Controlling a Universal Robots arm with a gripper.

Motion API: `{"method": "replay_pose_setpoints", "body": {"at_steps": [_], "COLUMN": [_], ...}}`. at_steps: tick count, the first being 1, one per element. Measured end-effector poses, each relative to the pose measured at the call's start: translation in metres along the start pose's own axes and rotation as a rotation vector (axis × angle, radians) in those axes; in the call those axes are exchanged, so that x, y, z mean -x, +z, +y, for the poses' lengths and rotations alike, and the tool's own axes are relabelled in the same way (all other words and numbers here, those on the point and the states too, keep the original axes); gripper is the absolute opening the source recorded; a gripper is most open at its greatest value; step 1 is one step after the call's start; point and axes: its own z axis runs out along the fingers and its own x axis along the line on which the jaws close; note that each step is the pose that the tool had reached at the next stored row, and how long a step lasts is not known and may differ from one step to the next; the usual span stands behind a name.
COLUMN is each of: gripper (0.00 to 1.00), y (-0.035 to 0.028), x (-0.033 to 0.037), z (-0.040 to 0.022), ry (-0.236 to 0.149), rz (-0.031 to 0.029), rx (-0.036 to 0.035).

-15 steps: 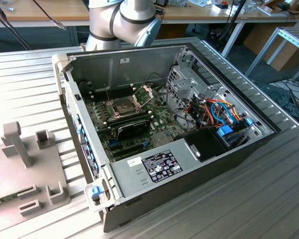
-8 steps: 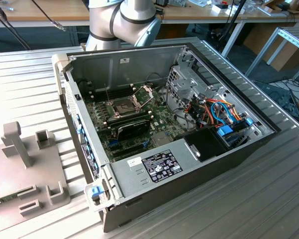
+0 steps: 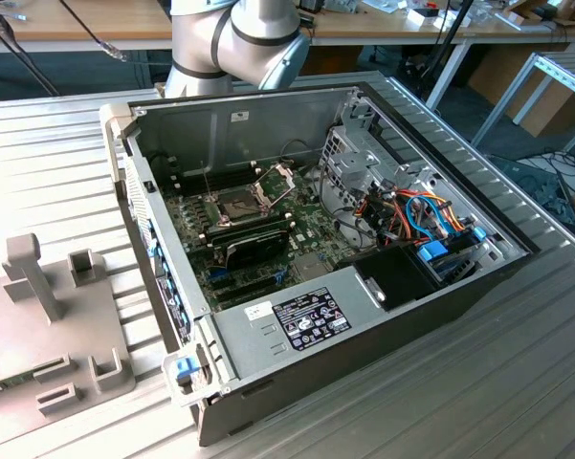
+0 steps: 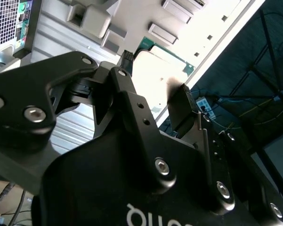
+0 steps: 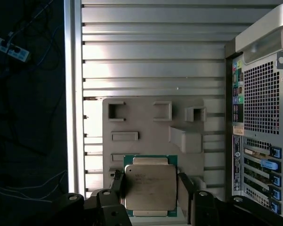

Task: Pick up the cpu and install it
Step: 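Pick up the cpu and move it towards the insertion slot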

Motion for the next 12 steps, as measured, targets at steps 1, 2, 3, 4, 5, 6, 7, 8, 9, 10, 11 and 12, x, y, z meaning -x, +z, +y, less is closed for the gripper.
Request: {"method": "replay_pose_setpoints", "body": {"at_steps": [1, 2, 3, 4, 5, 6, 7, 8, 9, 10, 11, 12], "gripper": [0.55, 0.55, 0.55, 0.55, 0.55, 0.55, 0.55, 0.55, 0.55, 0.55, 0.55, 0.55], "y": [0.0003, 0.0011, 0.0019, 0.0027, 0.0035, 0.0041, 0.0046, 0.0050, 0.0056, 0.0061, 0.0066, 0.0071], "x": [0.0049, 0.0129, 0.0208, 0.0294, 0.0366, 0.0440, 0.0487, 0.0528, 0.0614, 0.0659, 0.0732, 0.0798], "z": [0.0002, 0.0003, 0.0005, 0.0006, 0.0008, 0.0011, 0.0013, 0.0015, 0.0017, 0.0019, 0.0021, 0.0023], "ry": [0.000, 0.000, 0.000, 0.000, 0.000, 0.000, 0.001, 0.000, 0.000, 0.000, 0.000, 0.000], "rz": [0.0022, 0.0045, 0.0061, 0.0078, 0.0089, 0.0102, 0.0110, 0.0115, 0.0132, 0.0137, 0.0151, 0.0163], "rx": [0.0000, -0.0001, -0.0001, -0.0002, -0.0002, -0.0003, -0.0002, -0.0001, -0.0003, -0.0003, -0.0003, -0.0003]}}
